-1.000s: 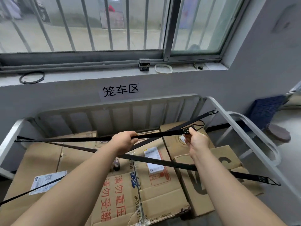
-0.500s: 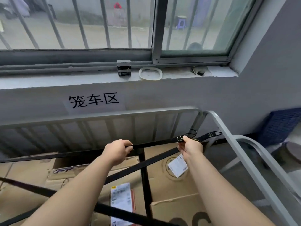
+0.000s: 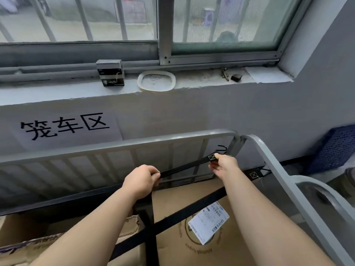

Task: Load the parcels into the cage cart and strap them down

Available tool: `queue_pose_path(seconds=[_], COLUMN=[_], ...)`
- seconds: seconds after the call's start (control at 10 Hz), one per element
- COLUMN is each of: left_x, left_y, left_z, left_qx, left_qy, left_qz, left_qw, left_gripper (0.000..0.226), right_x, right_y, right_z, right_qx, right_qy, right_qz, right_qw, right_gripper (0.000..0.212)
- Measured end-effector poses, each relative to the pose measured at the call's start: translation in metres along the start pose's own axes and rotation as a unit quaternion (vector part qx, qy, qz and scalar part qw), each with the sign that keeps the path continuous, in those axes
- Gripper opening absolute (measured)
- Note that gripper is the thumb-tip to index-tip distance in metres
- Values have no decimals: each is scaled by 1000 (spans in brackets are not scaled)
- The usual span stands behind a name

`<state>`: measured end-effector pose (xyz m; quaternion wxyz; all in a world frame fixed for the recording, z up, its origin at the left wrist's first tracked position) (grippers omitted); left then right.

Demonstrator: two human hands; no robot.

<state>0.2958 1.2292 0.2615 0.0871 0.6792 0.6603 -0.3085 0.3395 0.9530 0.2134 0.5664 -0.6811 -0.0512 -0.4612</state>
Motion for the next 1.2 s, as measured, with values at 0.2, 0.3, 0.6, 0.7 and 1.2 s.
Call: queue_pose_path(seconds=[0.2,0.3,0.6,0.7,1.2], left_x=[18,26,89,94,67], left_y=[32,36,28,22,-61], left_z=[12,10,-20,-35,-81], left_qx=[-9,-10,-11,-23,-23], left_qy=[6,6,21,72,221], left_qz=[-30,-36,-69,-70,-53], left_qw=[999,999,997,995,973], left_gripper=[25,22,33,29,46], right_x=[-5,-7,-24,-15,-18], right_y=[41,50,31,16,-95], right_z=[29,45,70,85,74], right_qx=[13,27,67,63,14], right_qy=[-2,-18,-20,-43,-530], right_qz=[-7,-20,-14,-13,-227], right_qw=[1000,999,997,997,817], right_gripper=[17,16,18,17,45])
Point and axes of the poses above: each hand's wrist, its own y-axis towards the middle knuckle, its own z-axis out of the palm, x = y × z, the point moved 5 cm from there along y, towards the middle knuckle, and after that the axes turned 3 degrees about z, right-handed, at the moved point
